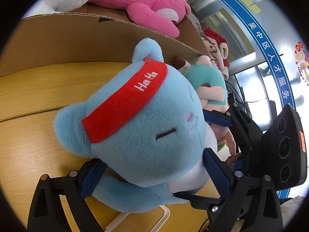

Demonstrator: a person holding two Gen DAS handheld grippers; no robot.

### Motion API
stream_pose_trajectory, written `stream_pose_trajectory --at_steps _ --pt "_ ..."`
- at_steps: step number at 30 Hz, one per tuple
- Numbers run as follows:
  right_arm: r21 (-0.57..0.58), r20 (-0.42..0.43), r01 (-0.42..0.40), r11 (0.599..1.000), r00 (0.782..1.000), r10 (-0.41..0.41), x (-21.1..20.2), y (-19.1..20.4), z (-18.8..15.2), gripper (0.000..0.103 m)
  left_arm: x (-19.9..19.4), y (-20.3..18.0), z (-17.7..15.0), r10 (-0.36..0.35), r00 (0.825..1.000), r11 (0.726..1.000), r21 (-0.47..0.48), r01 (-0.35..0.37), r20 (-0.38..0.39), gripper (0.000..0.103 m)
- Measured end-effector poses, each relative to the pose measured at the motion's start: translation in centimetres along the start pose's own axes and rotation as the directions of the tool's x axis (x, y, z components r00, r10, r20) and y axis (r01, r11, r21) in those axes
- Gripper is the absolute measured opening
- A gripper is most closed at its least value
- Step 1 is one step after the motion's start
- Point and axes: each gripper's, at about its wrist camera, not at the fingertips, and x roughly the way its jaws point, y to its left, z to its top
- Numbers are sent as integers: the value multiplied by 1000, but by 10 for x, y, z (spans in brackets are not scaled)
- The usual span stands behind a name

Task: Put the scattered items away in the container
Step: 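Lift the blue cat with both grippers and carry it over the box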

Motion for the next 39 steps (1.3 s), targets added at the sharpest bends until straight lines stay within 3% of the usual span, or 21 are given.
stream_pose_trajectory --at_steps 4,14,19,23,28,35,39 --pt "51 -5 -44 998 999 44 8 -7 -1 103 3 4 2 -5 1000 1000 -29 5 0 97" --pt "120 31 58 991 998 -62 10 12 -7 102 13 0 1 -14 1000 997 -70 15 23 96" --pt "182 32 63 981 997 -70 2 18 -12 100 10 -4 -3 -13 999 995 -97 17 48 95" --pt "261 14 70 963 997 -76 -2 25 -13 101 15 -10 -4 27 998 993 -120 -19 64 95" --pt "245 12 129 961 991 -136 1 37 -17 102 16 -12 -3 50 997 992 -117 -43 59 90" --pt "259 35 130 957 989 -144 -6 38 -17 93 8 -29 -4 91 995 994 -59 -88 50 81" --pt "272 73 84 959 992 -107 -19 39 -20 91 -5 -52 -9 162 985 986 35 -165 61 78"
